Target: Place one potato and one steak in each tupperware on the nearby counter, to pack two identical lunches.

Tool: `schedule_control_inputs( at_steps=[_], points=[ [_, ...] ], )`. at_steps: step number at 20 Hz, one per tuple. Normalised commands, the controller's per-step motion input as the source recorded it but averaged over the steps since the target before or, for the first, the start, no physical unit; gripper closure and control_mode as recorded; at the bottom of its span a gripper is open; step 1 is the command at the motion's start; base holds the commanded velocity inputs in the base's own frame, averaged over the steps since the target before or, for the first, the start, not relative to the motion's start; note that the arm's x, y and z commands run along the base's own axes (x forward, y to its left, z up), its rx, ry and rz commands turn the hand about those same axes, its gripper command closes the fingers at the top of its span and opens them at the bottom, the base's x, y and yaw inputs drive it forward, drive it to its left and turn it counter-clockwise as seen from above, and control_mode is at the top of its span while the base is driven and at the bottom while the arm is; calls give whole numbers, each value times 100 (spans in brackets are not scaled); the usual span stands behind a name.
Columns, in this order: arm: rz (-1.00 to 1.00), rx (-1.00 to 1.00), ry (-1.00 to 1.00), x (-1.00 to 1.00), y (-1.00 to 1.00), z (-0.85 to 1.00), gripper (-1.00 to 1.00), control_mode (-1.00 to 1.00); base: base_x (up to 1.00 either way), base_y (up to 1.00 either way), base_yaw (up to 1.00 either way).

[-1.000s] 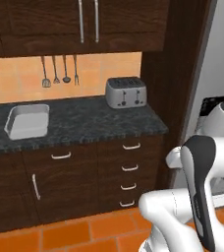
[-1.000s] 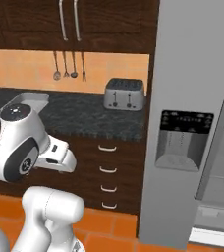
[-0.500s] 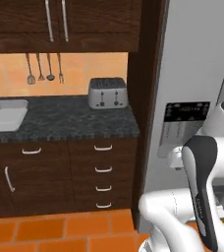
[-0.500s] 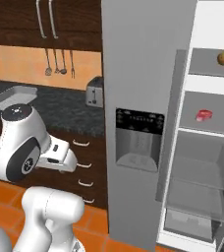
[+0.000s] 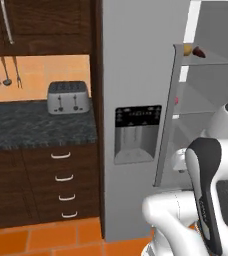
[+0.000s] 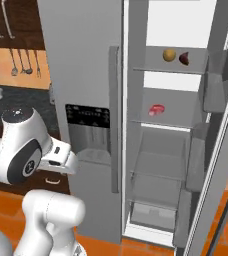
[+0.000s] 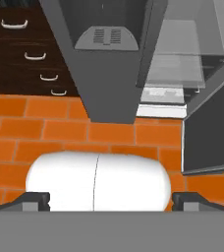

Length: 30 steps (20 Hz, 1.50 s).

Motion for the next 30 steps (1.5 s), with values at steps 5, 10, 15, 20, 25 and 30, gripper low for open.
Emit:
schedule_control_inputs(
  at_steps=[5, 10, 15, 20, 25, 30],
  points=[
    [0, 0, 0, 0, 0, 0, -100, 100, 29, -32, -25],
    [0, 0, 0, 0, 0, 0, -100, 100, 53, -11, -21],
    [0, 0, 0, 0, 0, 0, -100, 100, 46, -28, -4],
    [0, 0, 0, 0, 0, 0, -100, 100, 40, -42, 0],
    [0, 0, 0, 0, 0, 0, -100, 100, 51, -33, 1],
    [0, 0, 0, 0, 0, 0, -100, 100, 22, -37, 0]
  ],
)
